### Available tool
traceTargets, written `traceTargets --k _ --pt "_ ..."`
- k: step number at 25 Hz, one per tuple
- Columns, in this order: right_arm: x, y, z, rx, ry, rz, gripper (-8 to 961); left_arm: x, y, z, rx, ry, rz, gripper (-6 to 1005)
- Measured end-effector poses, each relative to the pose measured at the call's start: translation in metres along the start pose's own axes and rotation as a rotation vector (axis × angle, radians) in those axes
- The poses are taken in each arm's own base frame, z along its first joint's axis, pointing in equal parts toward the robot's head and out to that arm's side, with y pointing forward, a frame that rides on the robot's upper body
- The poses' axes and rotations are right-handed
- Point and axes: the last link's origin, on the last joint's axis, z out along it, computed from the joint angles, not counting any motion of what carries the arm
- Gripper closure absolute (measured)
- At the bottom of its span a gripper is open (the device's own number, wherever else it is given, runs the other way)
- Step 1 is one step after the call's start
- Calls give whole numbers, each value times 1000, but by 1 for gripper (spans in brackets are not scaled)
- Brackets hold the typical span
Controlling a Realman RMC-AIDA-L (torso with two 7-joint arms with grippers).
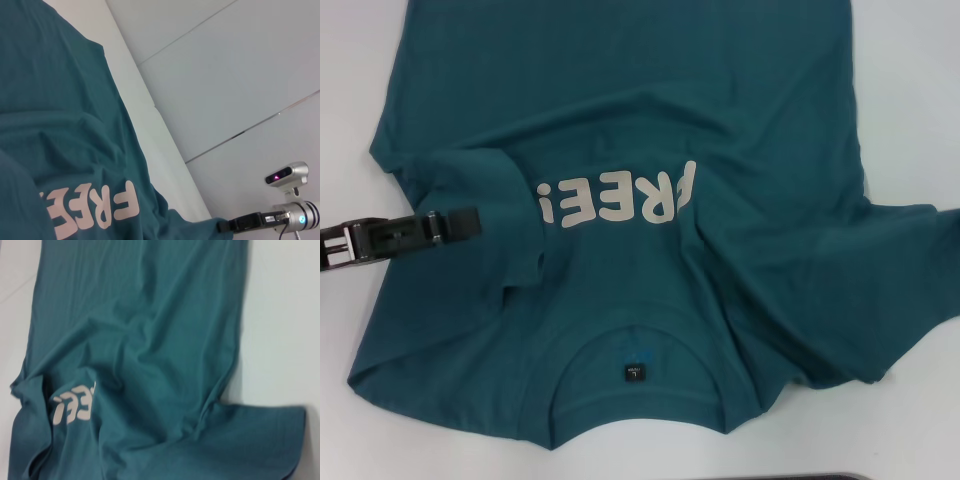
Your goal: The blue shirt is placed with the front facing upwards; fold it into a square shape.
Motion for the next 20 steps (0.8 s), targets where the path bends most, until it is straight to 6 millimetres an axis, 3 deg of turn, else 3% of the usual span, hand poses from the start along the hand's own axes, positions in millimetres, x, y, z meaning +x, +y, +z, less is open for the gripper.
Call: traceTargets --k 12,20 --pt "-17 -3 -20 48 -94 26 934 1 0 -8 0 35 -11 156" --pt "-14 4 -14 7 -58 14 933 1 0 -7 -1 34 -10 156"
